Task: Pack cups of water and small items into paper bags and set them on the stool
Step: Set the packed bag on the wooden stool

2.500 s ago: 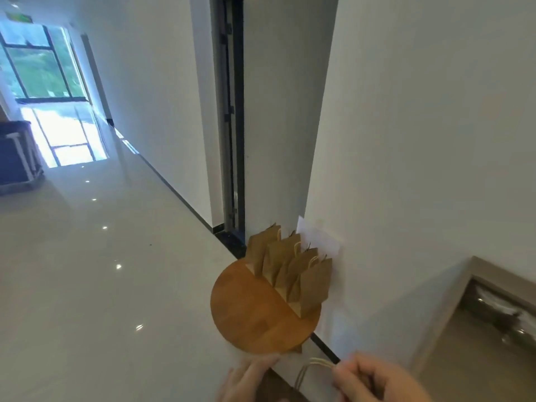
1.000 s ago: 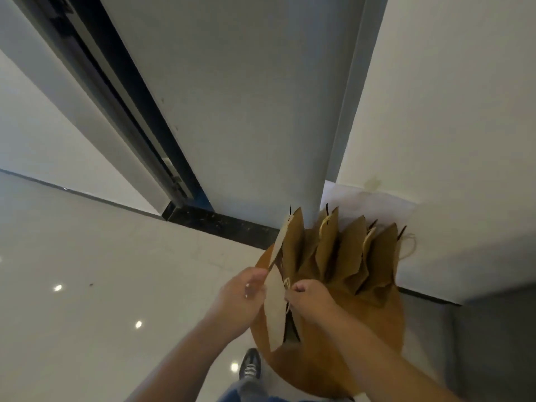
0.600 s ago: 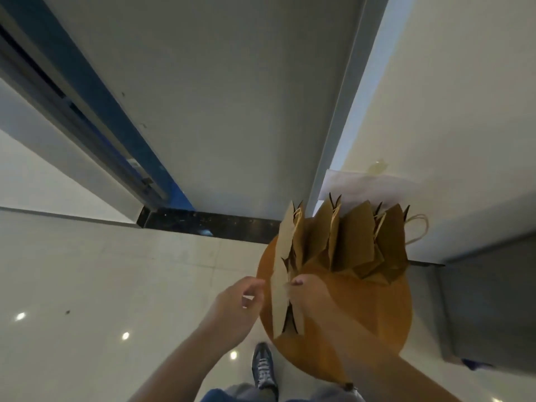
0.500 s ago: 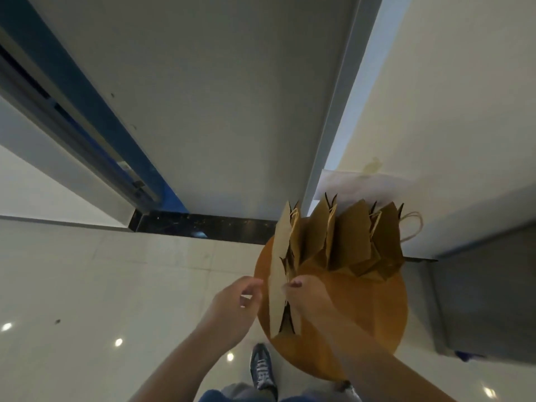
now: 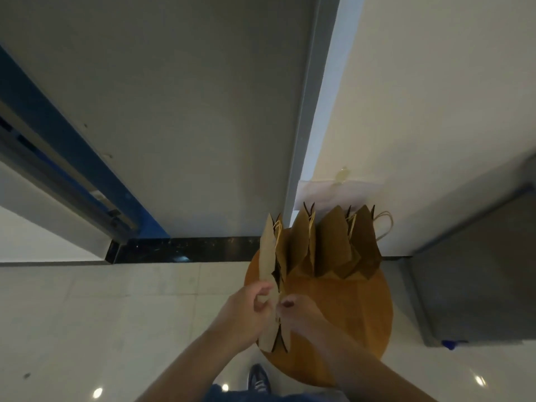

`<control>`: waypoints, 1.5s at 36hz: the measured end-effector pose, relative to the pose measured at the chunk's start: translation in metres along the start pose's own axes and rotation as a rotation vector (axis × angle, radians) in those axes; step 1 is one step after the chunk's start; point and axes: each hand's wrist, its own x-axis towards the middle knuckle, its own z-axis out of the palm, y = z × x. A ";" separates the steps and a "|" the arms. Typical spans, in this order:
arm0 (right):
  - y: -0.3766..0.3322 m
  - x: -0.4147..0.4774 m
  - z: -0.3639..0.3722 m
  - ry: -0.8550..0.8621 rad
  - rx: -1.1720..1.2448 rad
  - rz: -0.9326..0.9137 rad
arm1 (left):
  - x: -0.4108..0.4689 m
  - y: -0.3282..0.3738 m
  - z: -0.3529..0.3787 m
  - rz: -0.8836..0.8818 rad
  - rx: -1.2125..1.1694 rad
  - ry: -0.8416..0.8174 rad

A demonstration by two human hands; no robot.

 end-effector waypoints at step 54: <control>0.642 -0.398 -0.388 0.975 0.545 0.315 | -0.114 0.457 0.630 0.610 0.288 -0.583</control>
